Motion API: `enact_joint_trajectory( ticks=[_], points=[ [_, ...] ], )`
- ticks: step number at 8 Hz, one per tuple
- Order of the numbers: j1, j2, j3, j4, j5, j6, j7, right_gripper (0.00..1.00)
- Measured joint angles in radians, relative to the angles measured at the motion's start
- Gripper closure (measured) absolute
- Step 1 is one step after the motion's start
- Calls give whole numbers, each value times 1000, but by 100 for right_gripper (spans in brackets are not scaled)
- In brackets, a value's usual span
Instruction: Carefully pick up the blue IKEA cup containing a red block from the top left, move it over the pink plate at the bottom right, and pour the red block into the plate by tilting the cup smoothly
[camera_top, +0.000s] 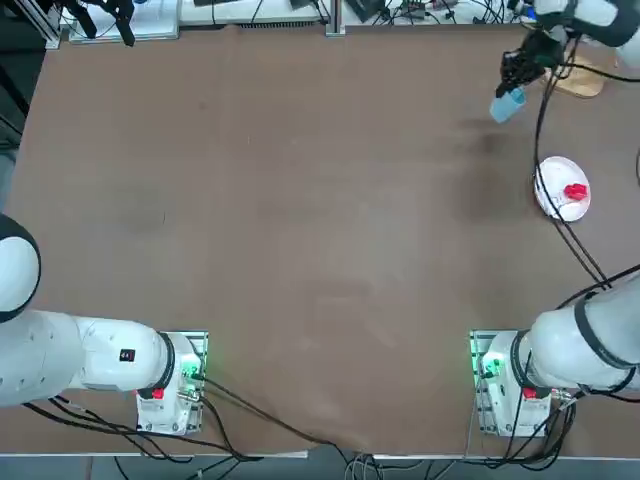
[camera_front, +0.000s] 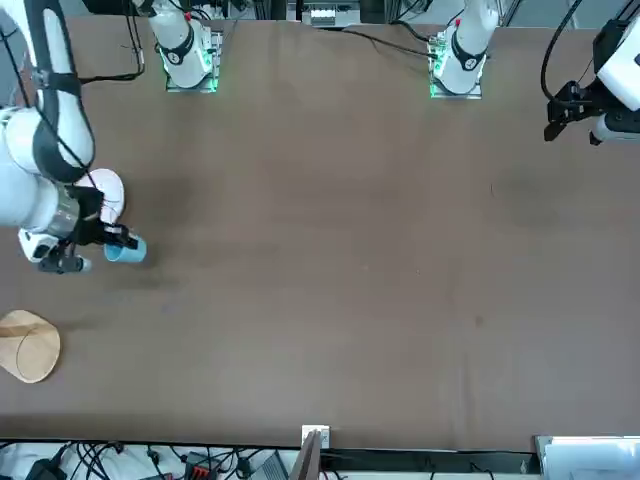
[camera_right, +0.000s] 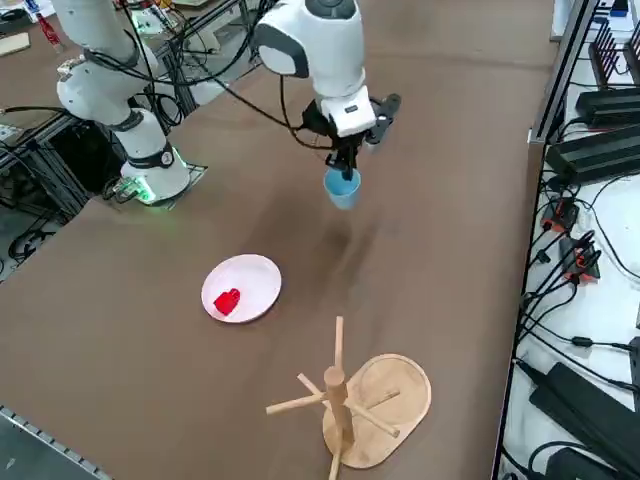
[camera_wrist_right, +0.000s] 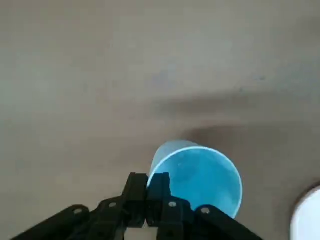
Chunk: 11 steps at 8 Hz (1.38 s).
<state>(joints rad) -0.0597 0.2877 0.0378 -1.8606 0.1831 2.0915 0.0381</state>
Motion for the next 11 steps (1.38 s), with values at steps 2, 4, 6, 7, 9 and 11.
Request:
enact_joint_trajectory(
  ticks=[2,4,6,7,9,11],
  points=[
    [82,30,1,-1,-51,51,249,98],
    [137,74,0,-1,-71,93,401,98],
    [170,117,0,1,-87,117,492,98],
    [184,137,-1,6,-123,121,562,98],
    [213,179,-1,33,-208,102,710,98],
    [230,199,-1,58,-227,70,755,98]
  ],
)
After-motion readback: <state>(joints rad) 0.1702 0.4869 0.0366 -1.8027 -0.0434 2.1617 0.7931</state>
